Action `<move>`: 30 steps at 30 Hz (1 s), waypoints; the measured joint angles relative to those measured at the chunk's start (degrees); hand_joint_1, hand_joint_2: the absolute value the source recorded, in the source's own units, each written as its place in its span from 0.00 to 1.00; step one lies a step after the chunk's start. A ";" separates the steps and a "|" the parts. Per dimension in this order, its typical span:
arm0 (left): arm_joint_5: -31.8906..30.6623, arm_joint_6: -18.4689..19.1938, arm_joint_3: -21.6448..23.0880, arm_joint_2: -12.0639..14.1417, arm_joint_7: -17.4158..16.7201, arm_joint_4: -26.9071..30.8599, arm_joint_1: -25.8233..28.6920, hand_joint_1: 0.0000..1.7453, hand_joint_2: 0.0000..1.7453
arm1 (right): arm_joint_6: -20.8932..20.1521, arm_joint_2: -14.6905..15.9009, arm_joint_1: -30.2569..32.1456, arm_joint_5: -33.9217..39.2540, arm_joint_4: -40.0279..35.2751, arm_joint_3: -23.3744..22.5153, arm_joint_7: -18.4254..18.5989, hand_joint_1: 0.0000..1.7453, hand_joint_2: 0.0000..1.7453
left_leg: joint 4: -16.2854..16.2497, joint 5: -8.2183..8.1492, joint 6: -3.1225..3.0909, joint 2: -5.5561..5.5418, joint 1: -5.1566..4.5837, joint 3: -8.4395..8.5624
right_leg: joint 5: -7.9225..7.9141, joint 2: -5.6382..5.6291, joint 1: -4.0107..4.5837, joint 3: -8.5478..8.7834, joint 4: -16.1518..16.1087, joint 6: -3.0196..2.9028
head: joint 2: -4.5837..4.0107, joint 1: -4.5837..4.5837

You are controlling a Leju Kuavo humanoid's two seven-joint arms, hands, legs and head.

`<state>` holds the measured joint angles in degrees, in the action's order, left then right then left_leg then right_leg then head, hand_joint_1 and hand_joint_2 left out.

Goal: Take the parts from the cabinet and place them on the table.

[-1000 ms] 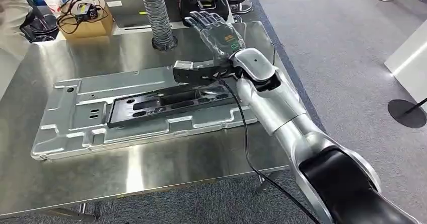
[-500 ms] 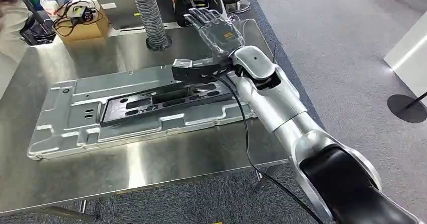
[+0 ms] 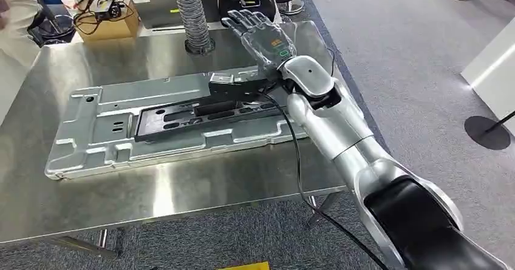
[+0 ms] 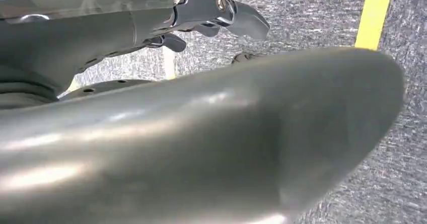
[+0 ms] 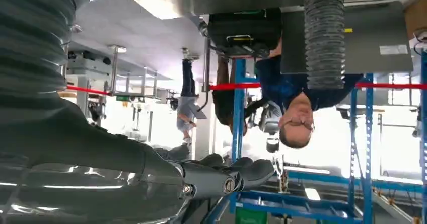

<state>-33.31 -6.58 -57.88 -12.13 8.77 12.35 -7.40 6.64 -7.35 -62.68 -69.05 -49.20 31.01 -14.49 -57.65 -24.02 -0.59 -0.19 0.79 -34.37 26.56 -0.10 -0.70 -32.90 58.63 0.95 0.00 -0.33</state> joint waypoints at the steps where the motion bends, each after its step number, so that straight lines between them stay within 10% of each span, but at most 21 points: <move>1: 0.00 -0.02 0.00 0.00 0.00 0.00 -0.11 0.00 0.00 | -0.04 -0.04 -0.15 0.02 -0.04 0.07 0.00 0.00 1.00 | -0.44 0.08 0.46 -0.04 -0.42 -0.40 | -0.07 0.00 0.34 0.23 -0.80 -0.18 | 0.02 -0.10; 5: 0.00 0.00 0.02 0.00 -0.05 0.00 0.02 0.00 0.00 | -0.26 0.07 -0.09 0.11 -0.22 0.17 0.09 0.00 1.00 | -0.09 0.52 1.86 -0.06 -0.26 -0.87 | -1.18 0.08 -0.01 -0.35 -1.19 -1.51 | 0.00 -0.09; 9: 0.00 -0.02 0.02 0.00 -0.05 0.00 0.03 0.00 0.00 | -0.37 0.07 -0.08 0.11 -0.28 0.26 0.09 0.00 1.00 | -14.20 -8.80 2.79 -0.03 0.01 -6.08 | -2.36 0.34 0.13 -1.63 -1.34 -2.31 | 0.00 -0.24; 11: 0.00 0.00 0.00 0.00 -0.05 0.00 0.08 0.00 0.00 | -0.44 0.07 0.07 0.11 -0.26 0.40 0.09 0.00 1.00 | -18.68 -10.06 2.94 -0.03 0.01 -7.26 | -2.95 0.33 0.17 -2.47 -1.24 -2.22 | 0.02 -0.28; 15: 0.00 0.04 0.00 0.02 -0.18 0.00 -0.02 0.00 0.00 | -0.44 0.07 0.03 0.15 -0.37 0.55 0.09 0.00 1.00 | -1.25 -3.54 2.38 -0.02 0.02 3.57 | -3.59 0.27 0.13 -3.30 -0.66 -1.60 | 0.00 -0.28; 20: -0.17 0.06 0.00 0.00 -0.37 0.00 0.00 0.00 0.00 | -0.48 0.22 -0.08 0.33 -0.74 0.74 0.09 0.00 1.00 | 0.11 -2.80 0.21 -0.14 -0.28 2.97 | -4.92 0.25 0.49 -4.15 -0.73 0.29 | 0.00 -0.20; 24: -0.31 0.07 0.02 -0.02 -0.55 -0.02 -0.20 0.00 0.00 | -0.57 0.50 -0.06 0.39 -0.76 0.79 0.09 0.00 1.00 | 0.27 -1.17 -1.03 0.19 -0.26 1.30 | 4.90 0.15 -0.04 -8.95 12.19 1.31 | 0.00 0.00; 26: -0.37 0.04 0.00 -0.02 -0.66 -0.02 -0.12 0.00 0.00 | -0.66 0.66 0.06 0.52 -0.76 0.94 0.13 0.00 1.00 | 0.09 -0.55 -1.01 0.20 -0.34 0.25 | 6.90 0.16 -0.05 -10.47 18.08 1.50 | 0.00 0.02; 30: -0.48 0.07 0.00 -0.04 -0.70 -0.02 -0.12 0.00 0.00 | -0.66 0.74 -0.04 0.68 -1.00 1.01 0.17 0.00 1.00 | -0.45 0.18 -0.54 0.09 -0.44 -0.91 | 0.91 0.15 0.12 0.37 2.37 0.38 | 0.00 0.04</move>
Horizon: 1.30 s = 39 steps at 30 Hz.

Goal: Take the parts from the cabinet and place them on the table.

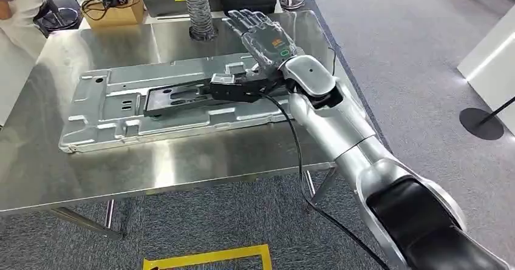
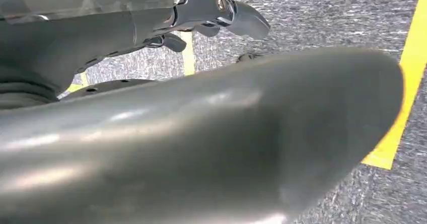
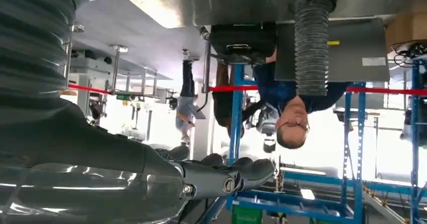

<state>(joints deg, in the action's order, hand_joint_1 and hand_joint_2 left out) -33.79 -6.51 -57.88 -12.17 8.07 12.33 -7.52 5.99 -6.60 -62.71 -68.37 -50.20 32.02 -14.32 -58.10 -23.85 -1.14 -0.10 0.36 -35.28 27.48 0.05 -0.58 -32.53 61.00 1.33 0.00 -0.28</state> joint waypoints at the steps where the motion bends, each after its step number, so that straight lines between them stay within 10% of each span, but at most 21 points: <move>1: 0.00 -0.02 0.00 -0.11 0.00 -0.02 -0.02 0.00 0.00 | 0.00 0.00 -0.09 0.02 -0.18 0.00 0.00 0.00 1.00 | -0.12 0.19 0.28 -0.03 -0.23 -0.31 | 0.89 -0.02 0.43 1.82 -3.03 -0.54 | 0.00 -0.07; 6: 0.02 -0.07 0.02 -0.07 -0.02 -0.02 0.07 0.00 0.00 | 0.00 0.00 -0.15 0.15 -0.37 0.07 0.00 0.00 1.00 | -0.05 0.59 2.00 -0.05 -0.01 -0.71 | -1.09 0.39 0.03 1.07 -4.26 -2.00 | 0.02 0.13; 9: 0.00 -0.02 0.02 -0.07 0.00 -0.02 0.12 0.00 0.00 | 0.00 -0.20 -0.18 0.26 -0.40 0.15 0.02 0.00 1.00 | -10.61 -7.45 2.80 -0.06 0.23 -4.53 | -2.28 0.40 0.10 -0.16 -4.52 -2.69 | 0.02 -0.22; 11: -0.02 -0.02 0.02 -0.07 0.00 -0.02 0.13 0.00 0.00 | 0.04 -0.17 -0.04 0.28 -0.40 0.22 0.22 0.00 1.00 | -17.55 -9.98 3.20 -0.05 0.33 -6.57 | -2.97 0.41 0.12 -1.24 -4.34 -2.63 | 0.00 -0.22; 13: -0.20 -0.02 0.02 -0.07 -0.02 -0.02 0.12 0.00 0.00 | 0.09 -0.18 0.06 0.28 -0.40 0.26 0.24 0.00 1.00 | -14.25 -7.55 3.30 -0.04 0.46 -3.65 | -3.42 0.39 0.03 -2.17 -3.96 -2.39 | 0.00 -0.22; 15: -0.26 -0.02 0.02 -0.04 -0.02 -0.02 0.04 0.00 0.00 | 0.11 -0.18 0.03 0.35 -0.42 0.26 0.26 0.00 1.00 | -3.56 -3.83 3.20 -0.01 0.62 3.24 | -3.65 0.35 -0.07 -2.73 -3.39 -2.05 | 0.02 -0.22; 16: -0.28 -0.02 0.02 -0.04 -0.02 -0.02 -0.07 0.00 0.00 | 0.13 -0.17 0.01 0.35 -0.44 0.26 0.26 0.00 1.00 | 0.37 -4.92 2.98 -0.04 0.61 5.41 | -3.80 0.35 -0.01 -3.02 -3.20 -1.80 | 0.00 -0.22; 20: -0.31 -0.02 0.02 -0.04 -0.18 -0.02 -0.03 0.00 0.00 | 0.17 -0.11 -0.02 0.39 -0.59 0.31 0.39 0.00 1.00 | 0.23 -3.57 1.35 -0.28 -0.04 4.47 | -5.04 0.24 0.18 -3.50 -3.38 -0.14 | 0.00 -0.22; 22: -0.33 -0.02 0.02 -0.11 -0.20 -0.07 -0.10 0.00 0.00 | 0.20 0.09 -0.09 0.46 -0.61 0.31 0.39 0.00 1.00 | 0.80 -2.49 0.14 -0.06 0.41 3.88 | -3.18 0.12 -0.10 -4.38 -2.04 0.40 | 0.00 -0.17; 26: -0.33 -0.02 0.02 -0.09 -0.28 -0.07 -0.11 0.00 0.00 | 0.20 0.37 0.02 0.48 -0.61 0.31 0.42 0.00 1.00 | 0.64 -0.93 -0.64 0.07 0.15 1.53 | 6.31 0.10 -0.16 -10.23 14.42 0.93 | 0.00 -0.13; 28: -0.35 -0.02 0.02 -0.09 -0.37 -0.07 -0.05 0.00 0.00 | 0.20 0.48 0.11 0.50 -0.61 0.31 0.42 0.00 1.00 | 0.43 -0.29 -0.56 0.04 0.04 0.49 | 4.61 0.09 -0.15 -8.44 13.34 0.68 | 0.00 -0.13; 31: -0.35 -0.02 0.02 -0.13 -0.37 -0.07 -0.07 0.00 0.00 | 0.22 0.48 -0.05 0.59 -0.79 0.31 0.42 0.00 1.00 | 0.18 0.33 -0.26 -0.04 -0.15 -0.21 | 0.01 0.04 0.28 0.96 -1.21 -0.68 | 0.02 -0.15; 32: -0.35 -0.04 0.00 -0.28 -0.37 -0.11 -0.13 0.00 0.00 | 0.24 0.46 -0.09 0.63 -0.94 0.31 0.42 0.00 1.00 | 0.07 0.57 0.05 -0.10 -0.44 -0.56 | 0.88 0.09 0.50 2.25 -3.58 -0.95 | 0.00 -0.24; 36: -0.35 -0.04 0.02 -0.28 -0.44 -0.11 -0.06 0.00 0.00 | 0.24 0.50 -0.08 0.70 -1.05 0.33 0.44 0.00 1.00 | 0.56 1.89 1.62 -0.09 -0.36 -0.80 | -0.51 0.13 0.53 1.52 -4.54 -1.78 | 0.02 -0.11; 39: -0.35 -0.04 0.02 -0.26 -0.46 -0.11 -0.04 0.00 0.00 | 0.24 0.39 -0.14 0.74 -1.05 0.35 0.44 0.00 1.00 | -7.28 -5.20 2.31 -0.10 0.02 -3.87 | -2.12 0.54 0.20 0.67 -5.36 -2.50 | 0.00 -0.33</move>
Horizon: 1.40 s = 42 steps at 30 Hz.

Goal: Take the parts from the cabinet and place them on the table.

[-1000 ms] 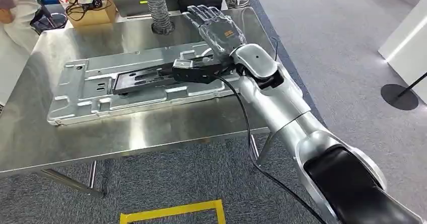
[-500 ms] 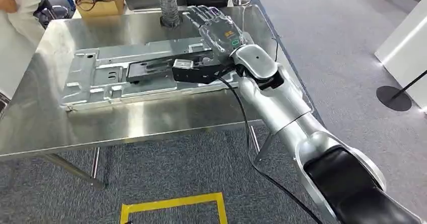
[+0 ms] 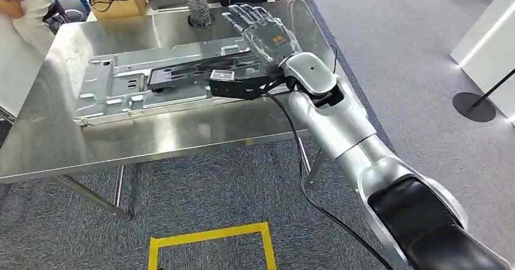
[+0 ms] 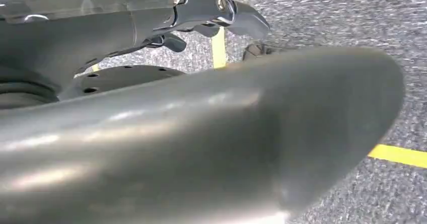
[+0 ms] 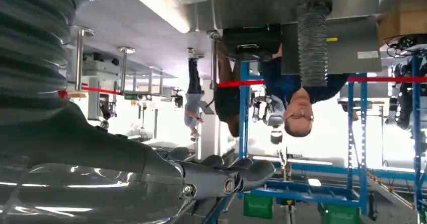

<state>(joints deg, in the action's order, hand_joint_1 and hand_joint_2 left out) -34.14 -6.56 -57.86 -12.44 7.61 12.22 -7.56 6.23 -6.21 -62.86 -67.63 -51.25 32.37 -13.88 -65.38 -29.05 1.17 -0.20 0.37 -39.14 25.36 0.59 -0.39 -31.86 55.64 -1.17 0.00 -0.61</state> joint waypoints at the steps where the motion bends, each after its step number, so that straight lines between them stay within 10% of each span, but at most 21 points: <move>1: 0.00 0.00 0.00 0.00 0.00 0.00 0.00 0.00 0.00 | -0.02 0.00 0.06 0.00 0.00 0.02 0.04 0.00 1.00 | -2.56 -1.42 0.14 0.00 0.08 -0.87 | -0.16 0.00 0.04 -0.26 0.05 -0.04 | 0.00 0.00; 8: 0.00 0.00 0.00 0.02 0.00 0.00 0.00 0.00 0.00 | -0.02 0.00 0.08 0.00 0.00 0.02 0.07 0.00 1.00 | -4.53 -2.39 0.24 0.00 0.14 -1.54 | -0.30 0.01 0.06 -0.47 0.08 -0.06 | 0.00 0.00; 10: 0.00 0.00 0.00 0.04 0.00 0.00 0.03 0.00 0.00 | -0.04 -0.02 0.21 0.04 0.02 0.09 0.09 0.00 1.00 | -10.21 -4.04 0.65 0.01 0.33 -2.95 | -0.93 0.04 0.06 -1.59 0.42 0.06 | 0.02 0.00; 11: 0.00 0.02 0.00 0.04 0.00 0.00 0.05 0.00 0.00 | -0.04 -0.02 0.24 0.04 0.02 0.11 0.09 0.00 1.00 | -8.18 -2.48 0.82 0.03 0.48 -1.22 | -1.18 0.03 0.00 -2.19 0.72 0.21 | 0.00 0.00; 12: 0.00 0.04 0.00 0.07 0.00 0.00 -0.12 0.00 0.00 | -0.02 -0.07 0.13 0.09 -0.04 0.11 0.13 0.00 1.00 | 7.35 0.92 0.45 -0.09 0.52 8.54 | -1.57 -0.02 0.12 -3.76 2.05 0.97 | 0.00 0.00; 15: 0.00 0.07 0.00 0.07 0.00 0.00 0.01 0.00 0.00 | -0.04 -0.13 0.12 0.11 -0.07 0.13 0.18 0.00 1.00 | 7.56 2.32 -1.30 -0.20 0.47 7.40 | -2.78 -0.07 0.25 -4.15 1.91 2.48 | 0.00 0.07; 17: 0.00 0.17 0.00 0.02 -0.04 0.00 -0.05 0.00 0.00 | -0.09 -0.11 0.03 0.11 -0.07 0.13 0.17 0.00 1.00 | 7.95 3.35 -2.18 0.02 0.70 6.80 | 0.11 -0.29 -0.16 -5.24 4.13 3.02 | 0.00 0.09; 21: -0.33 0.37 0.00 0.02 -0.11 0.00 -0.04 0.00 0.00 | -0.11 0.04 0.08 0.11 0.07 0.13 0.17 0.00 1.00 | 7.77 4.92 -2.69 0.13 0.56 4.46 | 8.54 -0.33 -0.38 -10.45 19.55 3.68 | 0.00 0.09; 23: -0.59 0.37 0.04 0.02 -0.24 0.00 -0.04 0.00 0.00 | -0.11 0.20 0.10 0.11 0.11 0.13 0.17 0.00 1.00 | 7.58 5.55 -2.56 0.07 0.55 3.52 | 6.37 -0.34 -0.36 -7.40 15.99 3.49 | 0.00 0.09; 26: -0.70 0.37 0.09 0.00 -0.44 0.00 -0.10 0.00 0.00 | -0.09 0.31 -0.23 0.13 0.02 0.13 0.17 0.00 1.00 | 7.27 6.13 -1.90 -0.01 0.49 2.77 | 3.04 -0.35 -0.08 0.84 2.19 2.29 | 0.00 0.07; 30: -0.79 0.37 0.11 0.00 -0.59 0.00 -0.14 0.00 0.00 | -0.09 0.31 -0.32 0.22 0.02 0.13 0.15 0.00 1.00 | 7.57 7.40 -0.47 0.11 0.28 2.31 | 1.93 -0.44 0.42 0.20 1.79 1.20 | 0.00 0.07; 32: -0.79 0.35 0.11 0.02 -0.57 0.00 -0.17 0.00 0.00 | -0.11 0.20 -0.37 0.24 0.02 0.15 0.15 0.00 1.00 | 6.10 5.40 0.05 0.08 0.36 1.51 | 0.79 -0.18 -0.18 -0.10 0.94 0.56 | 0.02 0.00; 36: -0.59 0.28 0.11 0.02 -0.50 0.00 0.05 0.00 0.00 | -0.11 0.13 -0.23 0.48 0.02 0.17 0.13 0.00 1.00 | -10.59 -3.99 0.83 0.07 0.42 -4.15 | -0.49 -0.02 0.05 -2.07 1.27 0.01 | 0.00 -0.17; 38: -0.42 0.24 0.09 0.04 -0.46 0.00 0.13 0.00 0.00 | -0.07 0.13 -0.02 0.55 0.02 0.22 0.13 0.00 1.00 | -8.43 -2.62 0.69 0.08 0.42 -1.76 | -0.90 -0.04 0.10 -2.86 1.56 0.13 | 0.00 -0.17; 41: -0.17 0.04 0.09 0.04 -0.39 0.00 0.03 0.00 0.00 | 0.09 0.04 -0.04 0.57 0.00 0.24 0.13 0.00 1.00 | 6.91 1.06 -0.09 0.08 0.37 7.66 | -1.26 -0.05 0.11 -3.46 2.15 0.58 | 0.00 -0.17; 42: -0.17 0.04 0.09 0.04 -0.35 0.00 -0.01 0.00 0.00 | 0.20 0.07 -0.06 0.57 0.00 0.24 0.13 0.00 1.00 | 7.45 1.28 -0.45 0.04 -0.03 7.87 | -1.45 -0.07 0.46 -3.77 2.41 0.91 | 0.00 -0.13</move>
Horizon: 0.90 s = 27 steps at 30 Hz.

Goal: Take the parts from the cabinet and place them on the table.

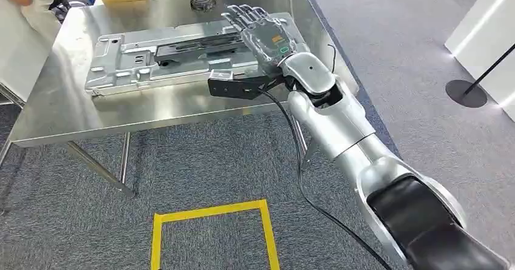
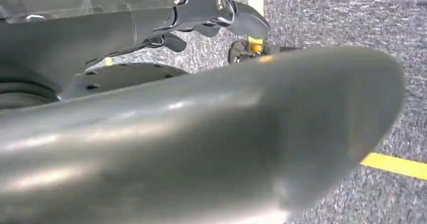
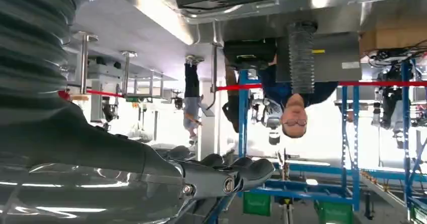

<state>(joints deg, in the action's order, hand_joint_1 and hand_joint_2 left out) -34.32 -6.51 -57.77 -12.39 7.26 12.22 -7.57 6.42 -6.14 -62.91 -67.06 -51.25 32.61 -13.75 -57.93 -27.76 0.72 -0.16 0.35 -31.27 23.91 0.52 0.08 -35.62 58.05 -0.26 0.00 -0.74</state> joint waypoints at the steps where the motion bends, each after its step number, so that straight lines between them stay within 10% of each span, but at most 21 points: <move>1: 0.00 0.00 0.00 -0.02 0.04 0.00 0.01 0.00 0.00 | 0.07 -0.04 0.01 0.00 0.00 0.00 0.00 0.00 1.00 | -0.17 0.22 -0.35 -0.05 0.00 -0.35 | -0.29 0.04 -0.04 -0.19 -0.05 0.39 | 0.02 0.02; 4: 0.00 -0.02 -0.02 -0.09 0.02 0.00 0.14 0.00 0.00 | 0.20 -0.15 0.04 0.00 0.00 0.04 -0.04 0.00 1.00 | 0.41 1.29 -1.62 0.03 0.22 -0.80 | -0.89 0.02 0.01 -0.52 -0.20 1.38 | 0.00 -0.02; 8: 0.00 -0.07 -0.02 -0.15 0.02 -0.02 -0.06 0.00 0.00 | 0.39 -0.15 0.17 -0.02 0.02 0.04 -0.05 0.00 1.00 | 0.60 2.82 -2.58 0.24 0.27 -2.33 | 8.28 -0.30 -0.63 -5.87 13.25 2.35 | 0.02 0.24; 10: 0.00 -0.04 -0.02 -0.13 -0.09 -0.02 -0.05 0.00 0.00 | 0.42 -0.13 0.50 -0.04 0.04 0.04 -0.07 0.00 1.00 | 0.42 3.42 -2.50 0.24 0.27 -3.31 | 9.88 -0.30 -0.83 -7.28 18.36 2.58 | 0.00 0.29; 14: 0.00 0.00 -0.04 -0.15 -0.09 -0.02 -0.14 0.00 0.00 | 0.50 -0.33 0.15 -0.33 0.04 0.04 -0.07 0.00 1.00 | -0.22 4.02 -1.91 0.10 0.28 -4.29 | 3.29 -0.29 -0.96 3.47 1.32 1.98 | 0.00 0.29; 15: 0.00 0.02 -0.04 -0.13 -0.09 -0.02 -0.24 0.00 0.00 | 0.55 -0.42 0.00 -0.33 0.04 0.04 -0.07 0.00 1.00 | -0.48 4.18 -1.54 0.09 -0.11 -4.72 | 3.91 -0.32 -0.49 3.99 -0.34 1.71 | 0.00 0.24; 19: 0.00 0.00 -0.04 -0.11 -0.09 -0.02 -0.25 0.00 0.00 | 0.57 -0.74 -0.03 -0.46 0.17 0.04 -0.09 0.00 1.00 | -0.02 5.38 0.03 0.07 0.00 -5.06 | 2.56 -0.40 -0.52 3.18 -0.62 0.26 | 0.00 0.22; 21: 0.00 0.00 -0.04 -0.02 -0.09 -0.02 -0.28 0.00 0.00 | 0.57 -1.14 -0.12 -0.46 0.20 0.07 -0.09 0.00 1.00 | -3.10 1.74 0.40 0.08 0.28 -6.41 | 1.48 -0.02 -0.77 2.89 -1.36 -0.69 | 0.00 0.05; 25: 0.00 0.00 -0.04 0.00 -0.09 -0.02 -0.24 0.00 0.00 | 0.55 -1.42 -0.03 -0.46 0.48 0.20 -0.09 0.00 1.00 | -18.62 -5.80 1.00 0.07 0.34 -11.72 | 0.32 0.00 -0.47 1.00 -0.99 -0.80 | 0.00 0.02; 27: -0.02 0.02 -0.07 0.07 -0.09 -0.02 -0.22 0.00 0.00 | 0.53 -1.44 -0.03 -0.46 0.50 0.26 -0.09 0.00 1.00 | -13.85 -3.42 0.79 0.07 0.34 -8.08 | -0.16 -0.02 -0.40 0.30 -0.78 -0.68 | 0.02 0.04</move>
<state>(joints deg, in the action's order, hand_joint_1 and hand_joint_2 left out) -34.34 -6.49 -57.83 -12.33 7.17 12.20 -7.79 6.95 -7.58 -62.94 -67.52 -50.75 32.87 -13.84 -71.78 -31.18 1.51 -0.09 0.69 -39.35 23.75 0.50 -0.33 -35.33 57.27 -0.94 0.02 -0.70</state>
